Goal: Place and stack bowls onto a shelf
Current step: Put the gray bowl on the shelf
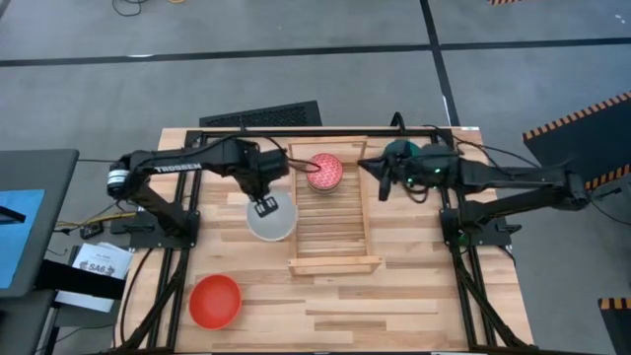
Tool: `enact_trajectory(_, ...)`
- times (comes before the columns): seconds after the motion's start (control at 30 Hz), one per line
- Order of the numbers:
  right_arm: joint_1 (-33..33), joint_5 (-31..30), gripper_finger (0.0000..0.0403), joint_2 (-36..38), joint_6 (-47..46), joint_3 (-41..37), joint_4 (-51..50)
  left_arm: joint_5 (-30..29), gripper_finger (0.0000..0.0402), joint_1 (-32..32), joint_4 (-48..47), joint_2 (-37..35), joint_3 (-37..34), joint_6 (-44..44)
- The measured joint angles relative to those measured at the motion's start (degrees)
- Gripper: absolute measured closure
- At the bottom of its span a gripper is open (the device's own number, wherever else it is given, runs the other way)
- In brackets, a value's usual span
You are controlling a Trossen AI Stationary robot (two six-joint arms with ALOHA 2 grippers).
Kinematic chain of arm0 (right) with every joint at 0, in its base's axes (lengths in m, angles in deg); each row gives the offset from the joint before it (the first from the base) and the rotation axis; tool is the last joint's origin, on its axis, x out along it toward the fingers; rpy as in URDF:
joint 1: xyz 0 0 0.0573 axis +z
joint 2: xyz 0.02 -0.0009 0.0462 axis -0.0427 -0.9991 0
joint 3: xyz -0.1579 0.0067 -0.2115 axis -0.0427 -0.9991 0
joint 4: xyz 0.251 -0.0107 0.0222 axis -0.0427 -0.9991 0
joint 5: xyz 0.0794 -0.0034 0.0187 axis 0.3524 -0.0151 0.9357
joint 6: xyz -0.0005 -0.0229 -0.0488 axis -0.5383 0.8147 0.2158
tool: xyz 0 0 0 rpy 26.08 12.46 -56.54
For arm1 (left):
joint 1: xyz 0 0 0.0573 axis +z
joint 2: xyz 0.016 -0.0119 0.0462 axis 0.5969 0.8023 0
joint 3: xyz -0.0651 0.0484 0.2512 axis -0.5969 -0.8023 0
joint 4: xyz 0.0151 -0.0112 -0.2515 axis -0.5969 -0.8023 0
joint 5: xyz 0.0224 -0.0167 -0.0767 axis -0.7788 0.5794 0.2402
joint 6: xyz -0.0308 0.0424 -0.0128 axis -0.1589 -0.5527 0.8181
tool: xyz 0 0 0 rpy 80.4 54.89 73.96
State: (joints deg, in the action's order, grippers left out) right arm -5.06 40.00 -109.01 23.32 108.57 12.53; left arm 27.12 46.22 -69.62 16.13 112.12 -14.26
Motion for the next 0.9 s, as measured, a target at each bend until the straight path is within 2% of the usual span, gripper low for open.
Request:
enact_trajectory(0.27, -2.7, -0.1, 0.0369, 4.9, 1.4, 0.7, -3.0, -4.2, 0.0401, -7.4, 0.7, 14.2, 16.2, 0.7)
enact_trajectory(0.47, -2.6, -1.2, 0.0369, 5.7, 0.1, 0.6, -8.0, -5.7, 0.0401, -8.4, 3.7, 25.5, 25.3, 3.7)
enact_trajectory(0.77, -2.6, -1.3, 0.0369, 5.1, -1.6, 0.6, -9.9, -0.3, 0.0401, -8.5, 5.5, 33.7, 27.3, 19.1)
enact_trajectory(0.9, -2.6, -1.3, 0.0369, 5.1, -2.5, 0.6, -10.1, 0.2, 0.0401, -9.3, 6.9, 35.7, 26.4, 22.5)
